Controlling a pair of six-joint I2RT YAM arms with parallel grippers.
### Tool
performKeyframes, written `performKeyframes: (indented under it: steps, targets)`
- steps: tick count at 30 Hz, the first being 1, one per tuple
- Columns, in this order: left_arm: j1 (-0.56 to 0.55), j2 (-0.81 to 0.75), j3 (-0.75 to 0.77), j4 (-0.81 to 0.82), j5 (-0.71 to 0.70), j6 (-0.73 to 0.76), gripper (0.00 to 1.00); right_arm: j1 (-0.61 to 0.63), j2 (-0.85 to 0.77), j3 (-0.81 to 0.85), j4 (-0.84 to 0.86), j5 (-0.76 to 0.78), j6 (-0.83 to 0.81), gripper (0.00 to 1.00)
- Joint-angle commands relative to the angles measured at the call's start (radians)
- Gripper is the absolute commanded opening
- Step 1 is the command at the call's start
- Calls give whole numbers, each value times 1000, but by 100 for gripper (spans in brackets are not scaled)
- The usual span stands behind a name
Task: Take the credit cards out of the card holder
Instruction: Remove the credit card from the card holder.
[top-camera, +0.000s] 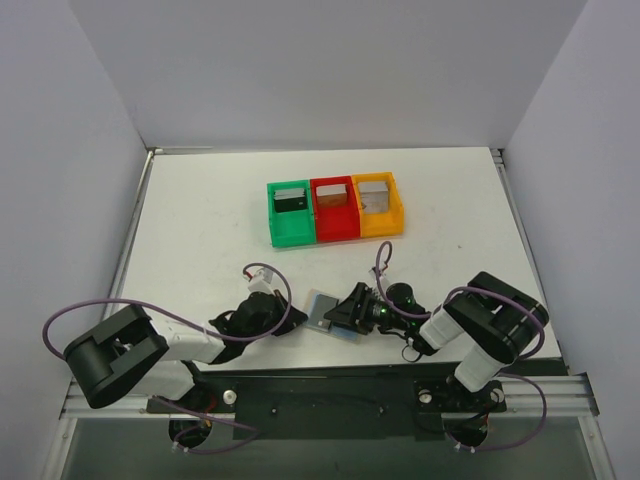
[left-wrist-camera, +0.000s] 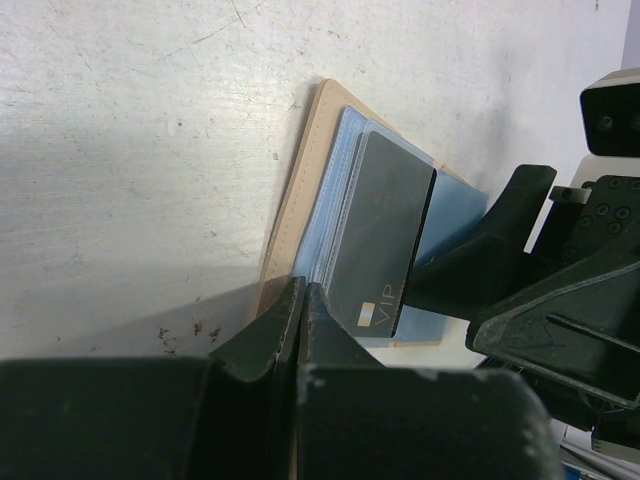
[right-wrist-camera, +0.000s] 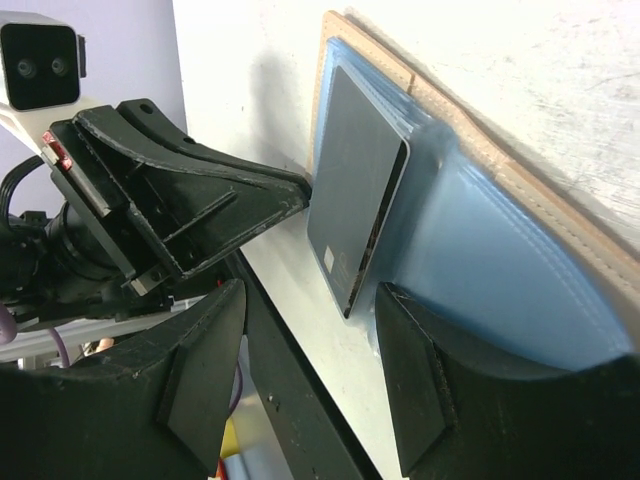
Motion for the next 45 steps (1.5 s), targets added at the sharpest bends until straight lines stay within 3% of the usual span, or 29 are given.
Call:
performKeyframes:
  steps: [1,9,31,45]
  targets:
    - [-5,-6,-24,-110,-28,15,0,4,21,19,107,0,-11,50]
    - [-5,2,-32,-95,-22,15,0,4,46,24,173,0,17,51]
    - [-5,25,-13,-72,-8,26,0,17,-64,51,61,1,-12,52]
    - [-19,37,-7,-51,1,29,0,18,15,59,128,3,11,52]
